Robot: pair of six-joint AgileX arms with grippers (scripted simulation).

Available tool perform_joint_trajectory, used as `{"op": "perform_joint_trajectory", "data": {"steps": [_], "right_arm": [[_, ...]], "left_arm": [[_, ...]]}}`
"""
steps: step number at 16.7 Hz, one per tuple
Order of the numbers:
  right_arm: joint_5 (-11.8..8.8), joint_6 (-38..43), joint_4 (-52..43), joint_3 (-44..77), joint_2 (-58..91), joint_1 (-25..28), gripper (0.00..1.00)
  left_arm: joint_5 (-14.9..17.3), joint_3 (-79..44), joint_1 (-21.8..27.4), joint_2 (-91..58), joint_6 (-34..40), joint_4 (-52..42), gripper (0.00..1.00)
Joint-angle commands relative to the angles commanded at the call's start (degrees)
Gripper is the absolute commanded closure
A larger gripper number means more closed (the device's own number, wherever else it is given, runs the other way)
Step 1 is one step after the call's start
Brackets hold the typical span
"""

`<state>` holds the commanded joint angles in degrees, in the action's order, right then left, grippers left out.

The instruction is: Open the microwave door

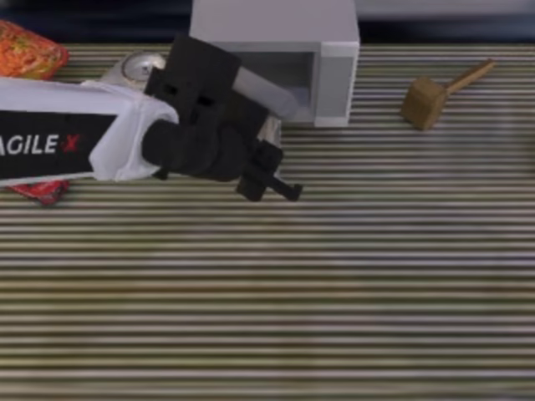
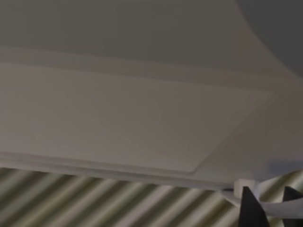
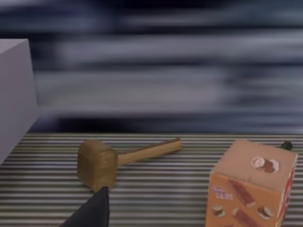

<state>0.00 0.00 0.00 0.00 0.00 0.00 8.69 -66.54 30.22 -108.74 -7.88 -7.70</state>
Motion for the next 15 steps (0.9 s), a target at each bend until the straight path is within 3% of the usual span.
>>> {"op": "perform_joint_trajectory", "data": {"steps": [15], "right_arm": [[0.00,0.00,0.00,0.00,0.00,0.00,0.00]], "left_arm": [[0.93,0.34,0.11,0.07,-0.42,-0.21,1.00]]}}
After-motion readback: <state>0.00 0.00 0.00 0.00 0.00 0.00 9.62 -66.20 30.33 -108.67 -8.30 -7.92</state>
